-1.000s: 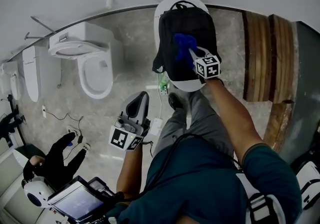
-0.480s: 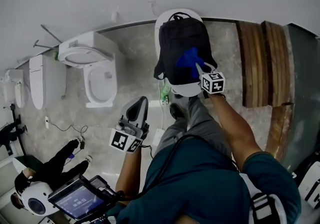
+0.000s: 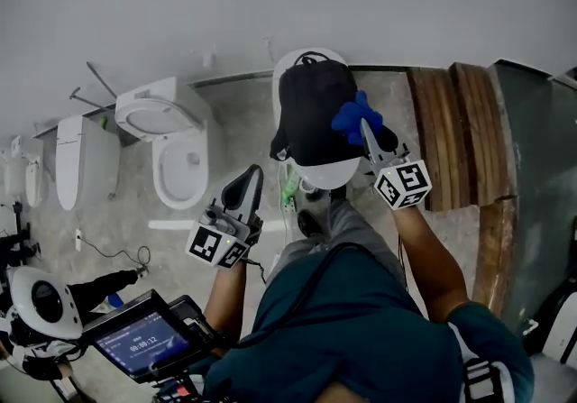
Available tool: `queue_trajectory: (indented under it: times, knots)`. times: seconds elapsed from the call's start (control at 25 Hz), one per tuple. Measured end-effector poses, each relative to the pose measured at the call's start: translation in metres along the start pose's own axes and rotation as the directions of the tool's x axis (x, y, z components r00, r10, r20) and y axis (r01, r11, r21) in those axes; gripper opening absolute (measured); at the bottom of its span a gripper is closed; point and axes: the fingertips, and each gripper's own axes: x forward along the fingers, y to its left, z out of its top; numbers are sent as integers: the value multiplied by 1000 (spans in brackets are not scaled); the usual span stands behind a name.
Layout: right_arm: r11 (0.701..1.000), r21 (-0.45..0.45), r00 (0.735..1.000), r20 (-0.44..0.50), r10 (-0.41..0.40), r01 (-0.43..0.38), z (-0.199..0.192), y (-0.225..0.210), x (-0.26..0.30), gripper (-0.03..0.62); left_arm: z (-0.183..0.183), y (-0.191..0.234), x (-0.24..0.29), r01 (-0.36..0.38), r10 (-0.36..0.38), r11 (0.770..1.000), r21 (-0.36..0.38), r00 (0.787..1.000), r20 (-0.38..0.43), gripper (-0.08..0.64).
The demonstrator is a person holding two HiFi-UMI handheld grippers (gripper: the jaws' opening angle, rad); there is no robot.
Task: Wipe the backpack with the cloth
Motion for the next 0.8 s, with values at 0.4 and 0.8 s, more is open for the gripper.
queue_trajectory:
  times: [0.4,0.8]
  knots:
    - [990,-139,962,267,51,-14,136,71,-193,23,53,-134,-41,34,-45,976,213,998,47,3]
    - [986,-164,984,172,53,-24,140,88,-234,23,57,-158,-70,-29,21,990,135,998,59,3]
